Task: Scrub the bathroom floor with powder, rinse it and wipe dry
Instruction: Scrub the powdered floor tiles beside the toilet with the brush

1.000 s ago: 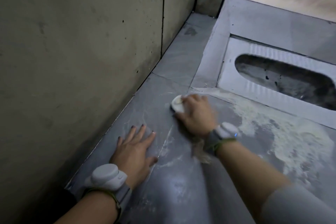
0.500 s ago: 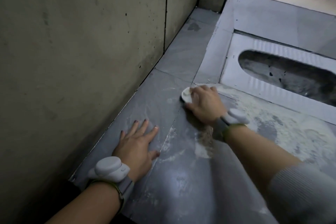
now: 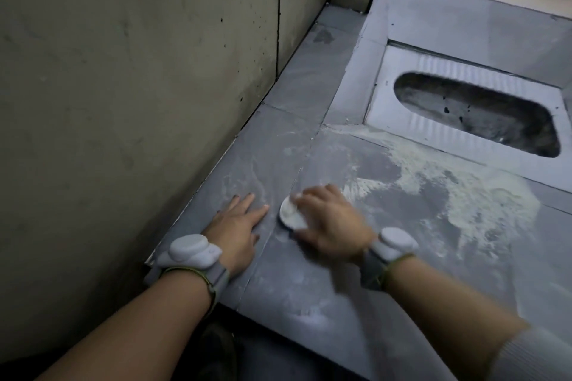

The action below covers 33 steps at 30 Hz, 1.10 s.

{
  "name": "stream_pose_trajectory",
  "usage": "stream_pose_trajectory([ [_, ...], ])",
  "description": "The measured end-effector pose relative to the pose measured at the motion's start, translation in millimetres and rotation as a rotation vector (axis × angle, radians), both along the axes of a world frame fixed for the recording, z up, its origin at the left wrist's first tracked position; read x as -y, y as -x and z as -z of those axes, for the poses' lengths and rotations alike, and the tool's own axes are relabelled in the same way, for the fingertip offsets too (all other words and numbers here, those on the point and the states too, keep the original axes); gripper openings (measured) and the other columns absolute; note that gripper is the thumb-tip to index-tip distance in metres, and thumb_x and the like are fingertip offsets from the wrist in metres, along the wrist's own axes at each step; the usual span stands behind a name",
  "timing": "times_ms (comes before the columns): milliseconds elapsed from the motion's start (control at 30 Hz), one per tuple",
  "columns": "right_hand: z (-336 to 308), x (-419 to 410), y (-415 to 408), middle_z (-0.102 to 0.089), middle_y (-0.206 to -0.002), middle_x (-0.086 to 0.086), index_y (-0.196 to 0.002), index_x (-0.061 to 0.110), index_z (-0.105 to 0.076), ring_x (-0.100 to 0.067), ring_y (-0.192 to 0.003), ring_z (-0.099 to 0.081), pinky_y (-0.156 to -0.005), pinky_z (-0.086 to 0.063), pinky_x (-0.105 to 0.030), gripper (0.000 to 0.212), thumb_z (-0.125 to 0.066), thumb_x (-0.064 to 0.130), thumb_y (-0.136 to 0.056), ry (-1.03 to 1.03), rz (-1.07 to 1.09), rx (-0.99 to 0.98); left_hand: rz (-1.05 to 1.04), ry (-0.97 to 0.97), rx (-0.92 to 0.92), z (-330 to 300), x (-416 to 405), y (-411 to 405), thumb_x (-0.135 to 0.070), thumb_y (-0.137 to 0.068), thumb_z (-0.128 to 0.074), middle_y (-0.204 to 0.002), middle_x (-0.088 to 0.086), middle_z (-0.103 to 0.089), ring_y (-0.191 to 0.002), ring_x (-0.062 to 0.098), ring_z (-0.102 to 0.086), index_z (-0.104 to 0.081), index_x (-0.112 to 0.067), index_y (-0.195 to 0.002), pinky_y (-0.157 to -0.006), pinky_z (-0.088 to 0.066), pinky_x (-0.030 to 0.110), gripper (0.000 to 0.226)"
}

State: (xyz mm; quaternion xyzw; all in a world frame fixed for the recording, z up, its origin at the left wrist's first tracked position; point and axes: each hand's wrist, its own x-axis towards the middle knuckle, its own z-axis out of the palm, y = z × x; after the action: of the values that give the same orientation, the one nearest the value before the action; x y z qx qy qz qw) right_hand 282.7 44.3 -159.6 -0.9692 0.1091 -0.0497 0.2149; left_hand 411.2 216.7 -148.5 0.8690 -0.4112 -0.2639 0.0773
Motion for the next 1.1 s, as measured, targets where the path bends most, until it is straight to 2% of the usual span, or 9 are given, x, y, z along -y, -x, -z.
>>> stream_pose_trajectory([
  [133, 8, -4, -36, -0.057, -0.122, -0.009, -0.124, 0.018, -0.059, -0.034, -0.108, -0.044, -0.095, -0.038, -0.039, 0.052, -0.069, 0.043, -0.08, 0.011, 0.425, 0.011, 0.051, -0.044, -0.009, -3, -5, 0, -0.026, -0.092, -0.057, -0.161, -0.007, 0.0, -0.148, 0.015, 0.0, -0.02, -0.037, -0.15, -0.119, -0.012, 0.033, 0.069],
  [233, 14, -47, -16, -0.057, -0.118, -0.009, -0.126, 0.014, -0.057, -0.03, -0.104, -0.047, -0.092, -0.04, -0.039, 0.053, -0.065, 0.044, -0.082, -0.009, 0.193, 0.119, 0.103, -0.036, -0.033, -6, -6, -11, -0.02, -0.089, -0.06, -0.161, -0.008, -0.004, -0.148, 0.014, -0.005, -0.026, -0.038, -0.148, -0.118, -0.016, 0.031, 0.071],
  [367, 7, -28, 15, -0.055, -0.121, -0.007, -0.132, 0.017, -0.054, -0.027, -0.103, -0.047, -0.092, -0.041, -0.036, 0.063, -0.061, 0.054, -0.081, -0.006, -0.115, 0.045, 0.071, 0.056, -0.022, -8, -13, -19, -0.007, -0.088, -0.057, -0.157, -0.009, -0.022, -0.145, 0.008, -0.017, -0.037, -0.027, -0.146, -0.113, -0.01, 0.016, 0.065],
  [533, 12, 1, 5, -0.055, -0.117, -0.013, -0.125, 0.015, -0.059, -0.036, -0.107, -0.045, -0.095, -0.037, -0.04, 0.053, -0.066, 0.044, -0.081, 0.026, 0.475, 0.038, 0.056, 0.098, 0.026, -10, -5, -9, -0.007, -0.09, -0.049, -0.156, -0.004, -0.028, -0.146, 0.015, -0.019, -0.039, -0.023, -0.144, -0.116, -0.016, 0.023, 0.057],
  [733, 9, -23, 43, -0.053, -0.12, -0.009, -0.133, 0.014, -0.052, -0.029, -0.105, -0.044, -0.094, -0.04, -0.039, 0.06, -0.064, 0.045, -0.082, -0.005, 0.113, 0.103, 0.097, 0.038, 0.014, -7, 26, 9, -0.022, -0.097, -0.043, -0.159, -0.005, -0.018, -0.147, 0.016, -0.012, -0.026, -0.029, -0.15, -0.116, -0.013, 0.026, 0.056],
  [833, 12, 29, 36, -0.055, -0.118, -0.013, -0.128, 0.013, -0.056, -0.034, -0.105, -0.046, -0.094, -0.041, -0.042, 0.053, -0.059, 0.044, -0.084, 0.077, 0.272, 0.109, 0.059, -0.025, 0.086, -1, 34, 18, -0.031, -0.097, -0.042, -0.16, -0.007, -0.013, -0.147, 0.02, -0.009, -0.025, -0.037, -0.148, -0.119, -0.015, 0.035, 0.055],
  [967, 10, 113, 27, -0.053, -0.126, -0.017, -0.129, 0.016, -0.054, -0.038, -0.114, -0.043, -0.098, -0.033, -0.04, 0.052, -0.06, 0.045, -0.087, 0.147, 0.748, -0.092, 0.045, -0.019, 0.152, -5, 43, 28, -0.034, -0.095, -0.044, -0.156, -0.001, -0.022, -0.144, 0.023, -0.019, -0.034, -0.032, -0.144, -0.116, -0.023, 0.037, 0.05],
  [1033, 6, 114, 38, -0.055, -0.123, -0.017, -0.129, 0.015, -0.055, -0.039, -0.112, -0.045, -0.097, -0.035, -0.04, 0.053, -0.061, 0.045, -0.086, 0.11, 0.709, -0.039, 0.046, 0.069, 0.177, -8, 51, 32, -0.026, -0.094, -0.045, -0.15, 0.001, -0.033, -0.138, 0.023, -0.028, -0.044, -0.027, -0.138, -0.113, -0.027, 0.033, 0.044],
  [1100, 4, 85, 63, -0.057, -0.117, -0.015, -0.127, 0.013, -0.057, -0.036, -0.105, -0.049, -0.094, -0.04, -0.04, 0.054, -0.058, 0.049, -0.087, 0.064, 0.474, 0.112, 0.089, 0.156, 0.151, -7, 71, 43, -0.02, -0.094, -0.044, -0.149, 0.0, -0.035, -0.137, 0.02, -0.031, -0.045, -0.026, -0.139, -0.111, -0.027, 0.029, 0.045],
])
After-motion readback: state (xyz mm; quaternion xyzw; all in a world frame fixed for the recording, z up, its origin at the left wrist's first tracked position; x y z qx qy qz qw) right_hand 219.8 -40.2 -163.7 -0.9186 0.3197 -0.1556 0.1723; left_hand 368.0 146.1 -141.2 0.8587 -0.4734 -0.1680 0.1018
